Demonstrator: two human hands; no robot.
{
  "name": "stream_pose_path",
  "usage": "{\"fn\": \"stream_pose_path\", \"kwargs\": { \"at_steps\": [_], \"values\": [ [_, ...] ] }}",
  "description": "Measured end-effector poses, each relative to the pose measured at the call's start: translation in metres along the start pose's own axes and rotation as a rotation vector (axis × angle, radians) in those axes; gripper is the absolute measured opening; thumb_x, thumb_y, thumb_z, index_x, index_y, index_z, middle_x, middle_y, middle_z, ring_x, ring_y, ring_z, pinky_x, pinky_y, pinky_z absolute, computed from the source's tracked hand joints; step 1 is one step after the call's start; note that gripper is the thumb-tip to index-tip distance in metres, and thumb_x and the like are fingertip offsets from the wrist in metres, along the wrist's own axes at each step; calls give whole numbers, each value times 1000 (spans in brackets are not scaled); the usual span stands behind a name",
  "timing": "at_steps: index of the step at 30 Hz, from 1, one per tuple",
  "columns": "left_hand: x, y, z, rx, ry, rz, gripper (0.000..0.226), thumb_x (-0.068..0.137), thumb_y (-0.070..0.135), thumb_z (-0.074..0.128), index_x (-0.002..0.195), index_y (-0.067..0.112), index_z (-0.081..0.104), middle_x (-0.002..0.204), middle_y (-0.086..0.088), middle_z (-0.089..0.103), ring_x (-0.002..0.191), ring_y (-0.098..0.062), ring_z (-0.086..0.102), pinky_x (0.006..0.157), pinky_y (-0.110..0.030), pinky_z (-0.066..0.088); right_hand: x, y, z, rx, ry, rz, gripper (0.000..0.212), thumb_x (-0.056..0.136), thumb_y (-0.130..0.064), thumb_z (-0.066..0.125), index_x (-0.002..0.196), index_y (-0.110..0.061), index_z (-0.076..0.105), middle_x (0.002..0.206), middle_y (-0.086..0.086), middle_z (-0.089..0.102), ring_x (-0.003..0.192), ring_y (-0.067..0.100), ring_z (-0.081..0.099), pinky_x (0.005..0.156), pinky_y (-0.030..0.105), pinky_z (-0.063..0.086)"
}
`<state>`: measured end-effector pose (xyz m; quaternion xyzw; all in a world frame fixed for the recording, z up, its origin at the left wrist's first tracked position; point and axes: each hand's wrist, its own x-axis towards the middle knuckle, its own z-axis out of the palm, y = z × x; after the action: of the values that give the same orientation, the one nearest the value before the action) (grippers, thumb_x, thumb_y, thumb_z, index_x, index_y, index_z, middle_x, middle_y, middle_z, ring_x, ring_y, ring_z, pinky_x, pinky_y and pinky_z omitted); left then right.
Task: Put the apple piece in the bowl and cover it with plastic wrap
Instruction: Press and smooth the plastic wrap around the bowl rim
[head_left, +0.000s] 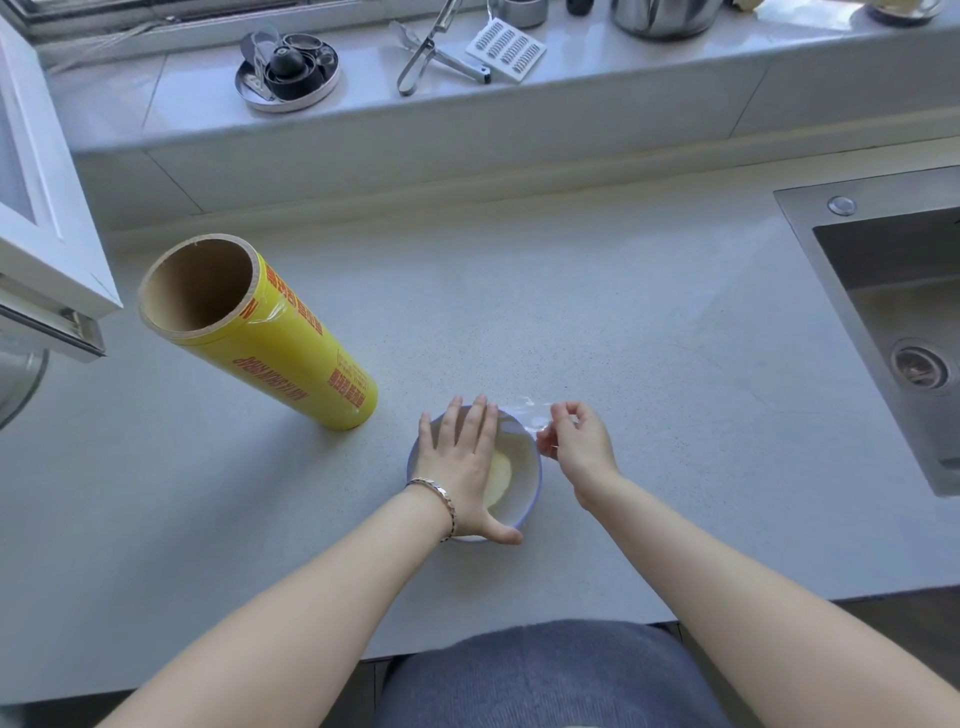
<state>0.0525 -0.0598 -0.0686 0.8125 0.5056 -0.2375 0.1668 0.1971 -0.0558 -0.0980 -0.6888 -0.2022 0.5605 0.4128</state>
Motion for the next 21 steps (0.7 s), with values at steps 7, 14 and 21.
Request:
{"fn": "stream_pose_path", "kwargs": {
  "at_steps": [7,14,21],
  "values": [
    [1,4,1,-22,-19,-53,141,52,79,58,140,7,-25,155,-4,-22,142,-30,-20,112,-61,-1,1,-2,12,-331,82,-91,17,99,-22,28,91,-10,37,79,6,49,80,23,45,69,31,32],
    [1,2,3,-43,3,-67,141,51,80,57,140,7,-25,155,-2,-20,142,-29,-18,113,-59,-2,4,15,-3,-296,46,-189,23,96,-28,35,74,-28,37,62,-3,40,58,18,39,61,31,33],
    [2,4,1,-30,9,-50,142,50,80,57,140,7,-25,155,-3,-19,143,-30,-15,112,-58,0,9,24,-5,-335,82,-106,16,96,-25,36,87,-13,41,65,3,44,69,24,44,66,31,34]
  ]
}}
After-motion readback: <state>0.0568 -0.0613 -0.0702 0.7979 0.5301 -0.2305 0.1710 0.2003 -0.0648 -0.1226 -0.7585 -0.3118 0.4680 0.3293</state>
